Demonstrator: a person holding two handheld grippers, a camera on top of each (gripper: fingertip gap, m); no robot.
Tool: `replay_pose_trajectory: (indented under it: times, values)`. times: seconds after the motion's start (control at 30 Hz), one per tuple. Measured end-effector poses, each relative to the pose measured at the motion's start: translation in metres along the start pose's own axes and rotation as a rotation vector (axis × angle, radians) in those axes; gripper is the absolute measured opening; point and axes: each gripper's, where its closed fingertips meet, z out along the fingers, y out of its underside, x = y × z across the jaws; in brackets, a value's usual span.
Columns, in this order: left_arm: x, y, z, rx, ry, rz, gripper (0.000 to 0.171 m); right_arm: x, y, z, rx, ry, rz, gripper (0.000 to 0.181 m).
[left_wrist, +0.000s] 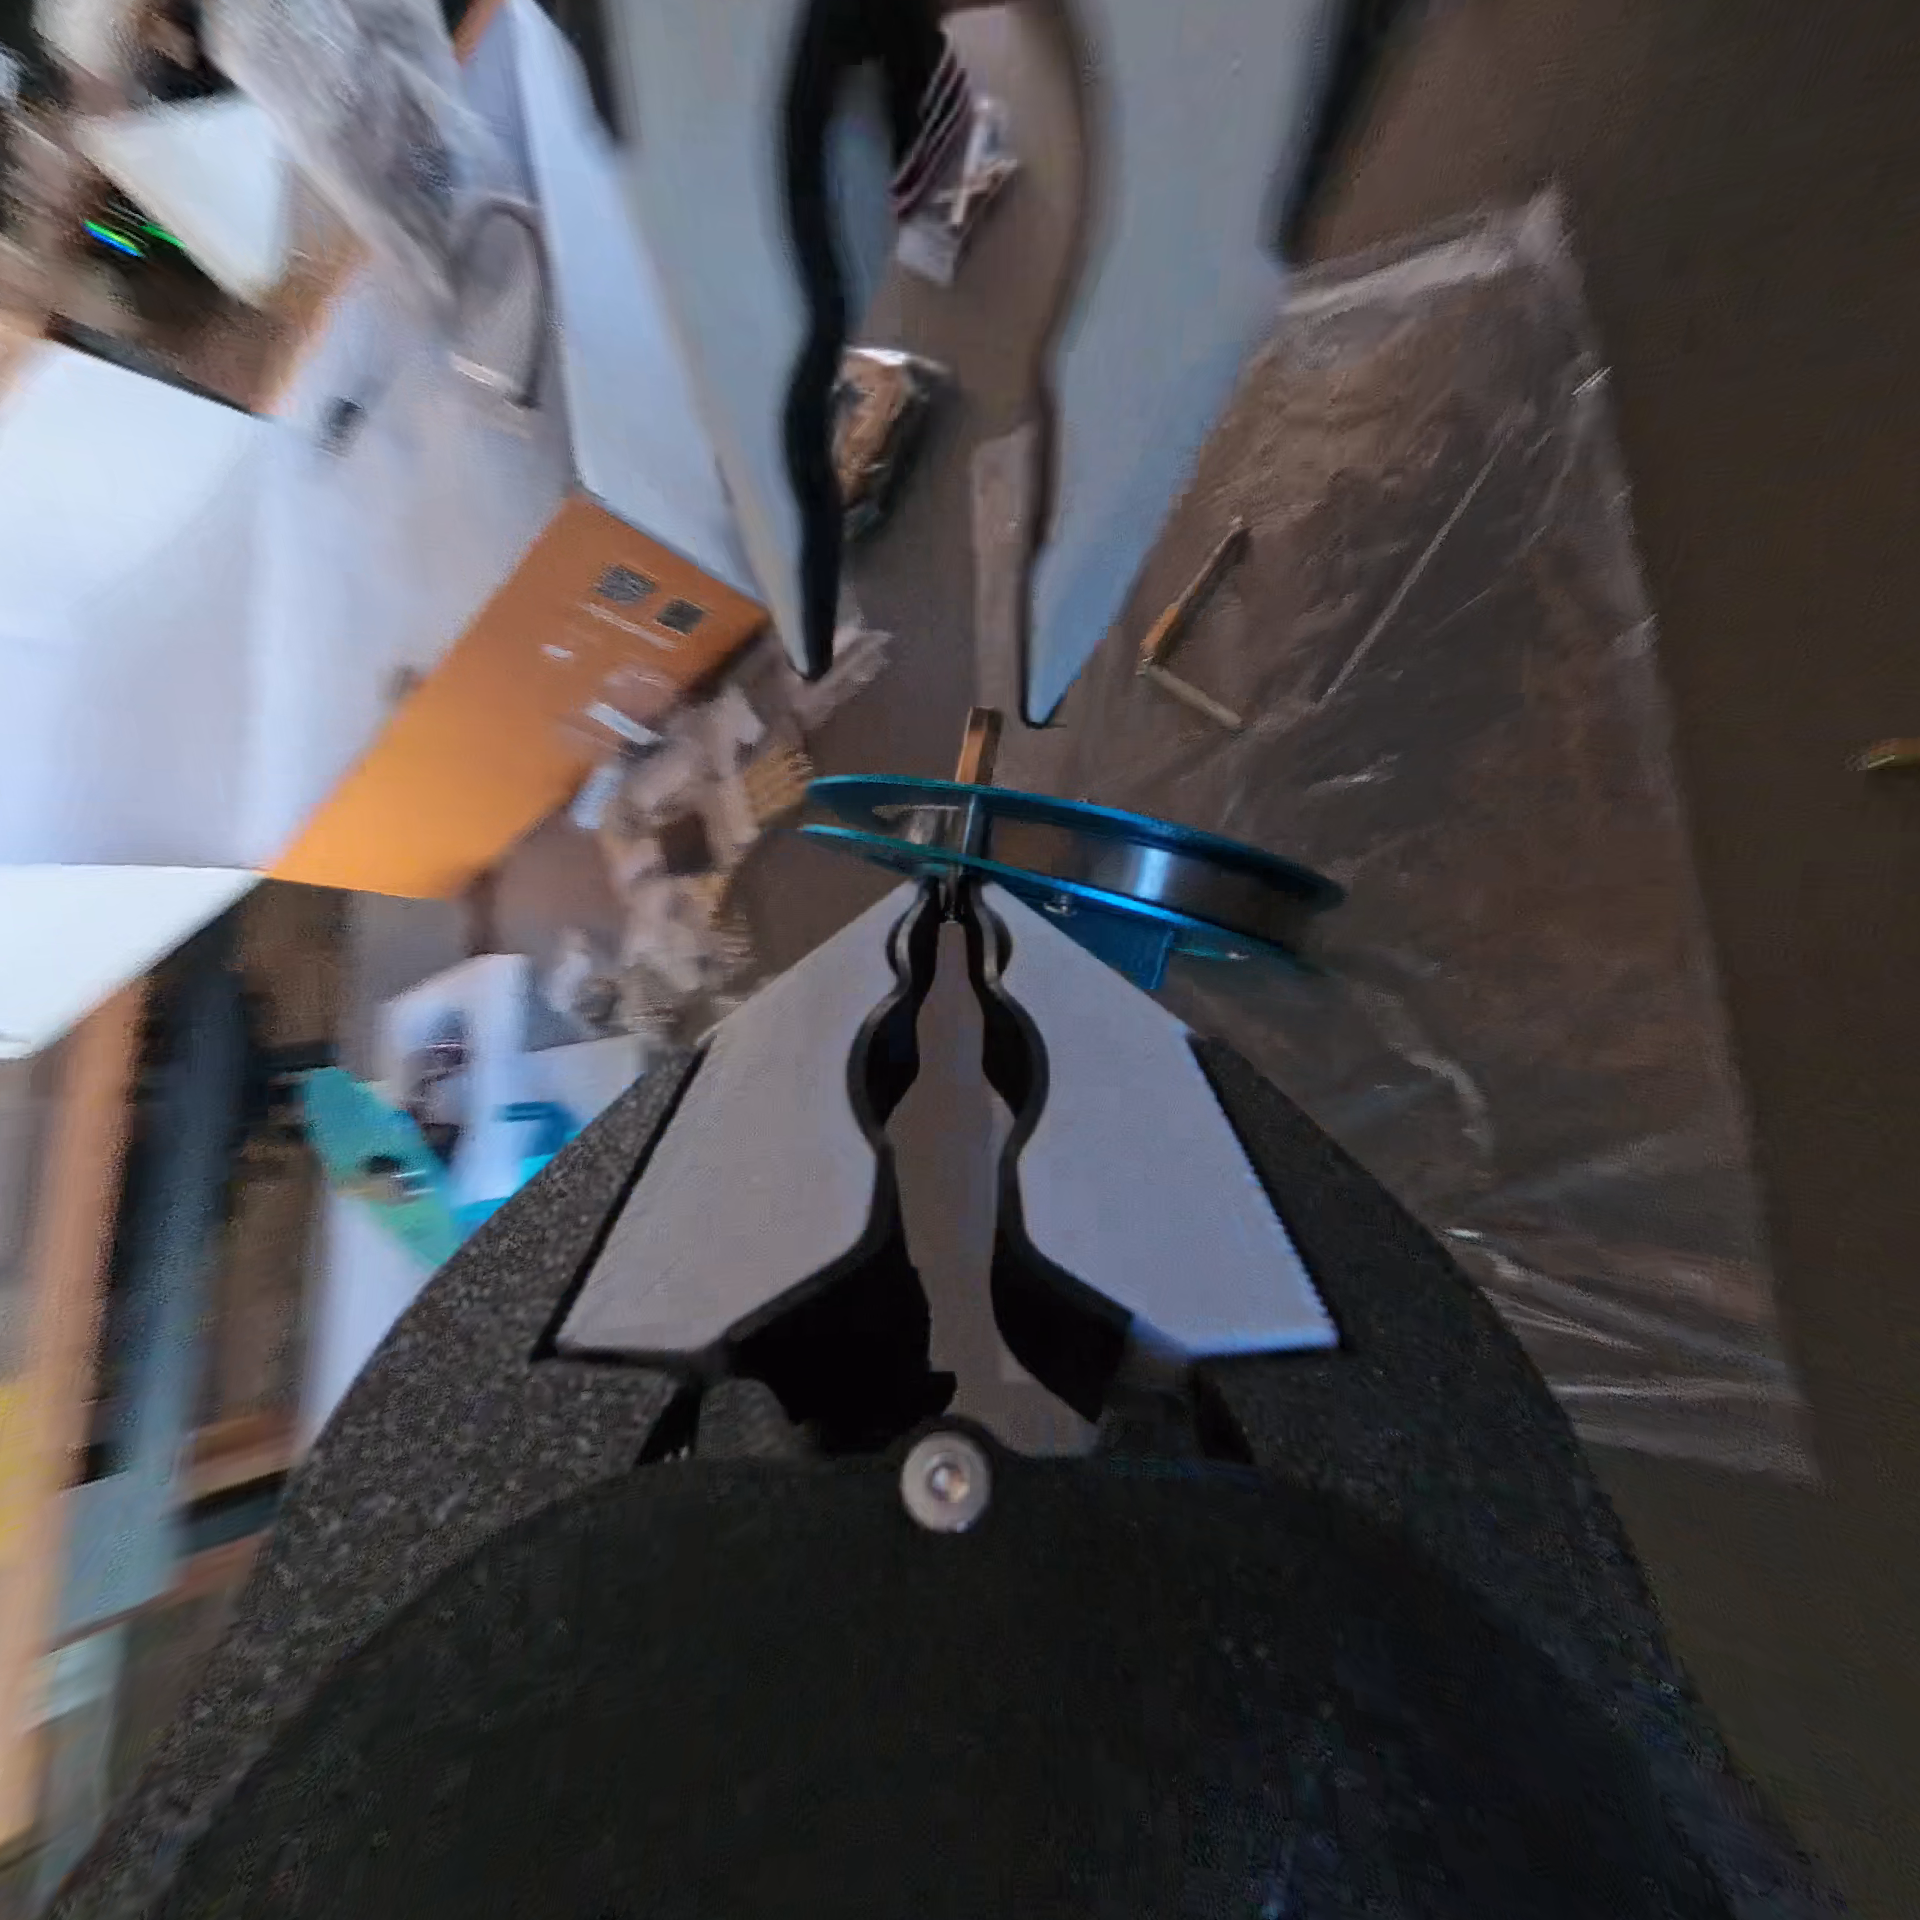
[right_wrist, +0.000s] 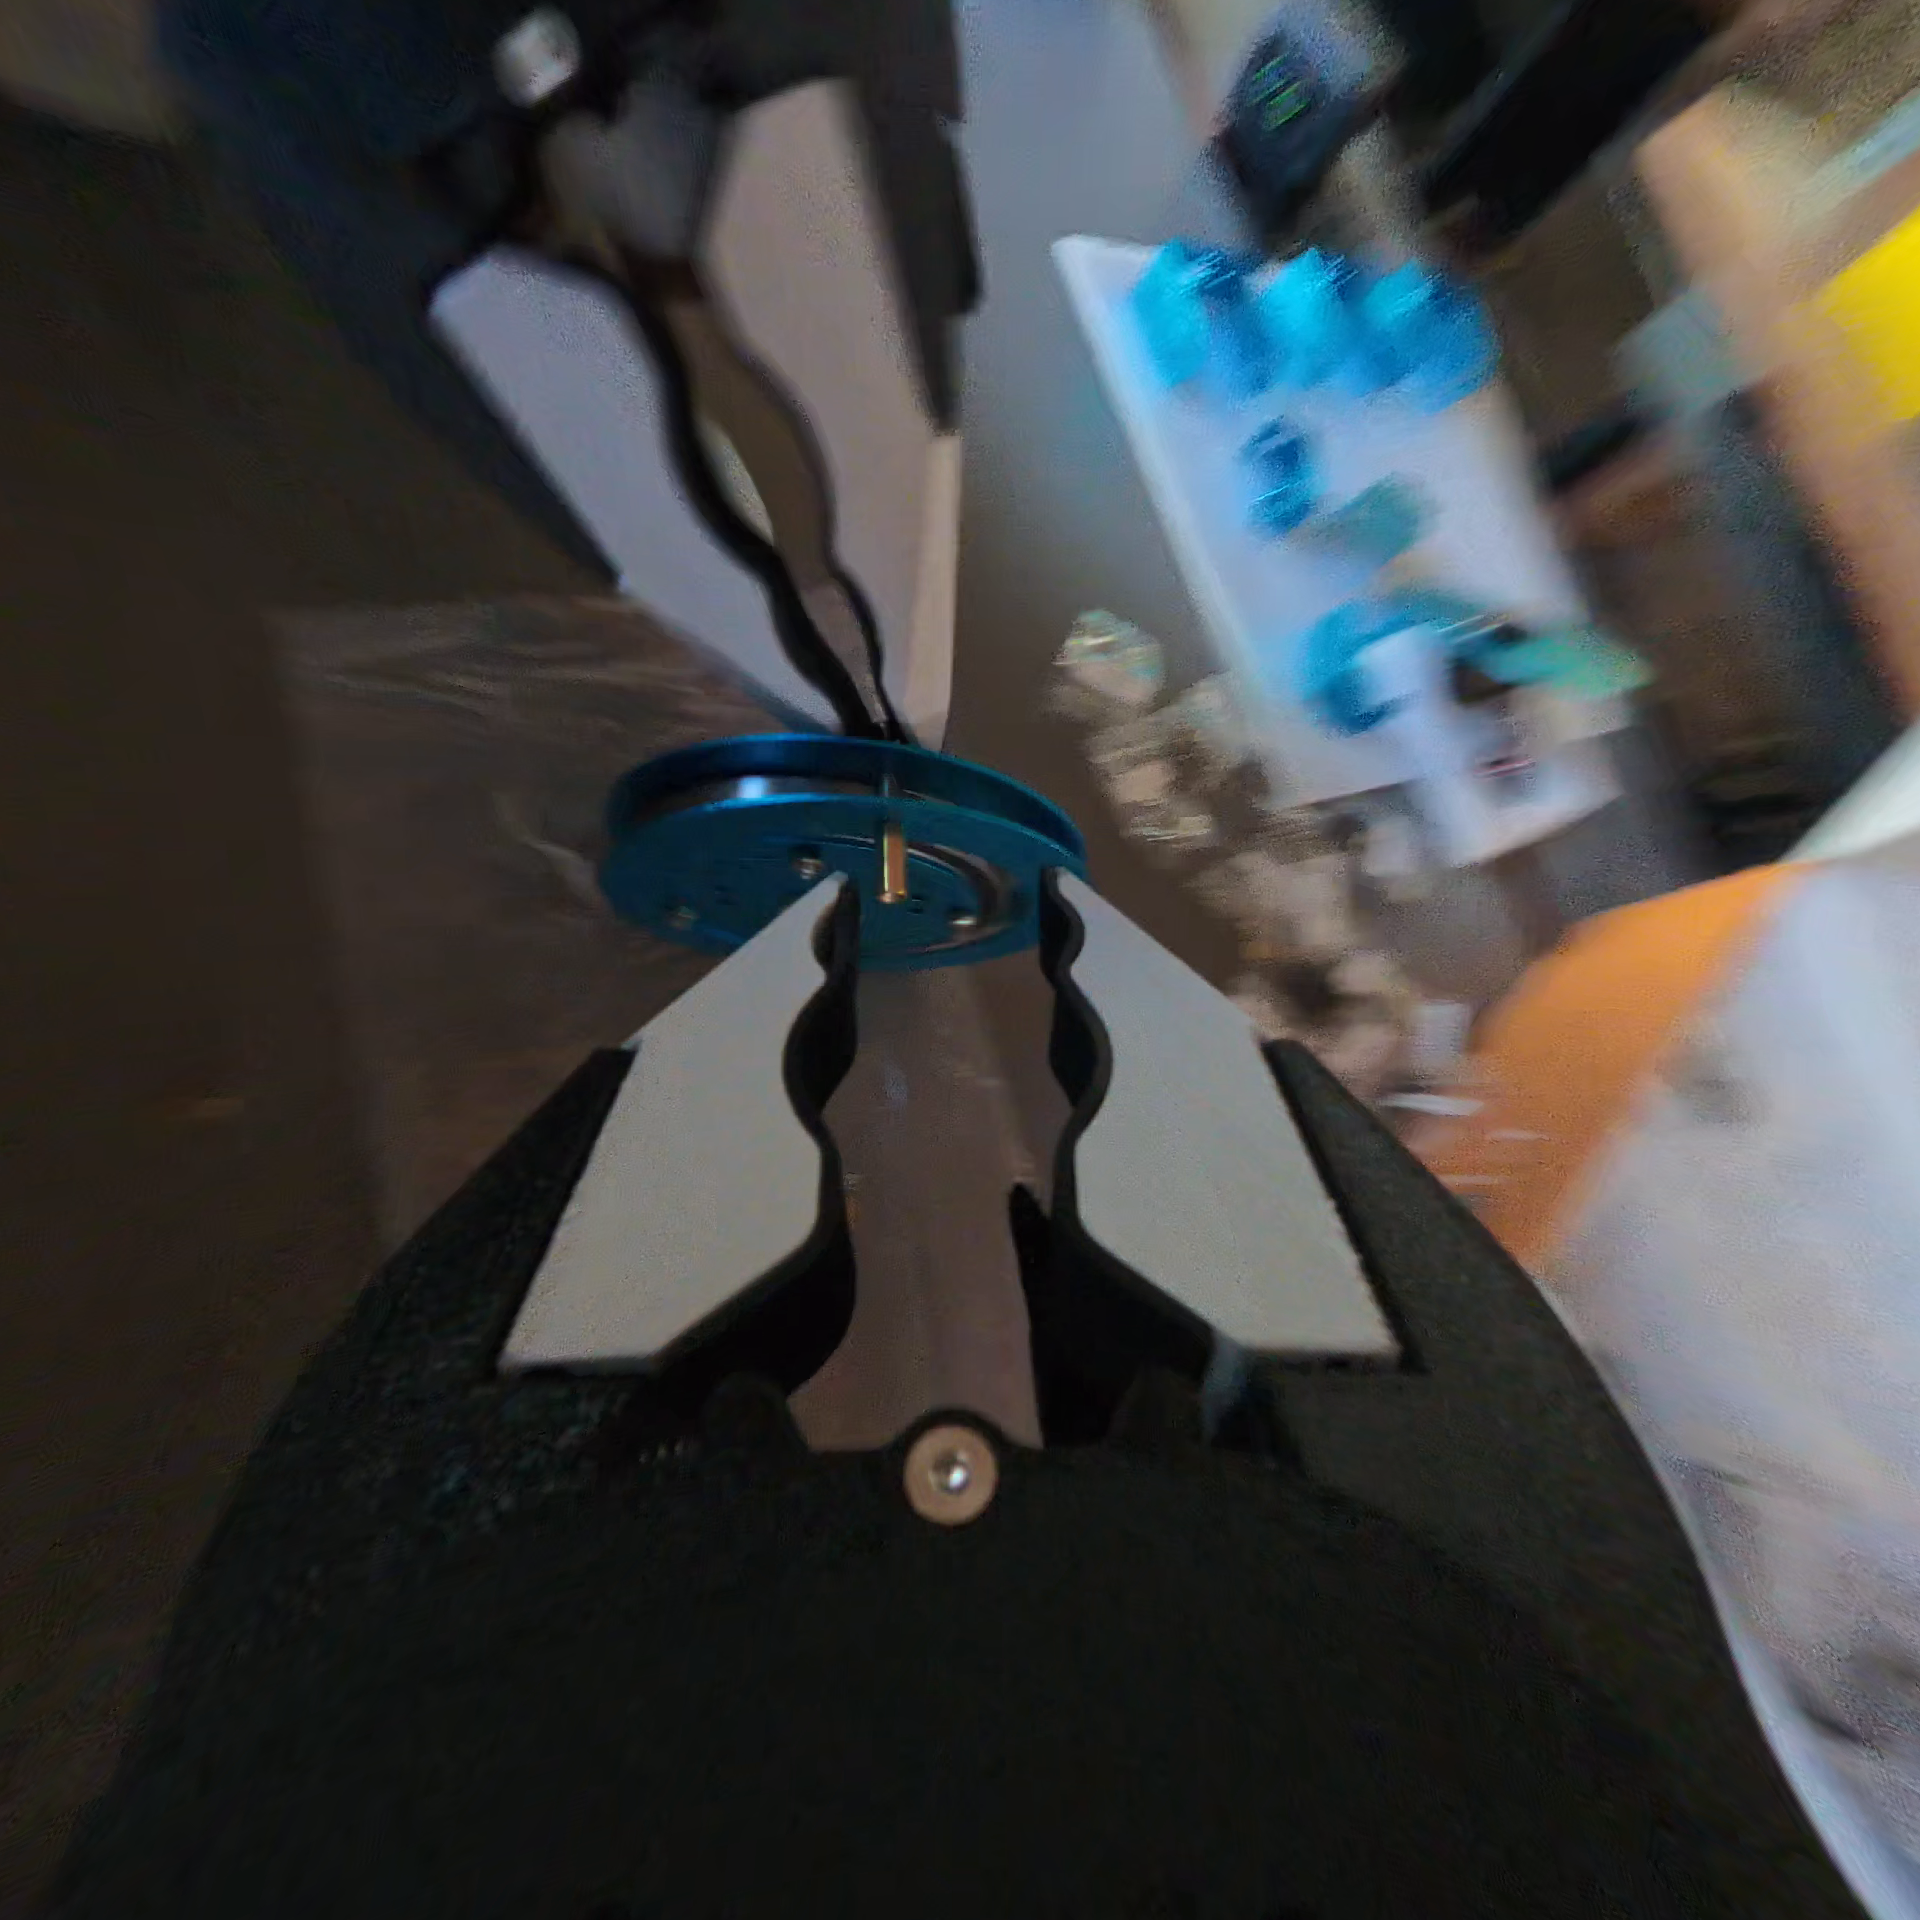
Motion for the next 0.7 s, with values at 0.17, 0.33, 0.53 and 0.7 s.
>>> replay_pose_trajectory:
  times: [0.17, 0.33, 0.53, 0.7]
  values:
    - [-0.001, 0.005, 0.000, -0.018, 0.287, -0.289, 0.003, -0.011, 0.004, 0.005, -0.120, 0.480, -0.533, 0.045]
    - [0.001, 0.004, 0.000, -0.024, 0.398, -0.310, 0.003, -0.007, 0.004, 0.014, -0.157, 0.604, -0.692, 0.030]
    - [0.008, 0.001, -0.003, -0.034, 0.451, -0.334, 0.003, 0.001, -0.003, 0.017, -0.154, 0.611, -0.801, 0.005]
    - [0.008, 0.001, -0.003, -0.024, 0.367, -0.279, 0.003, -0.001, -0.004, 0.019, -0.164, 0.527, -0.755, 0.004]
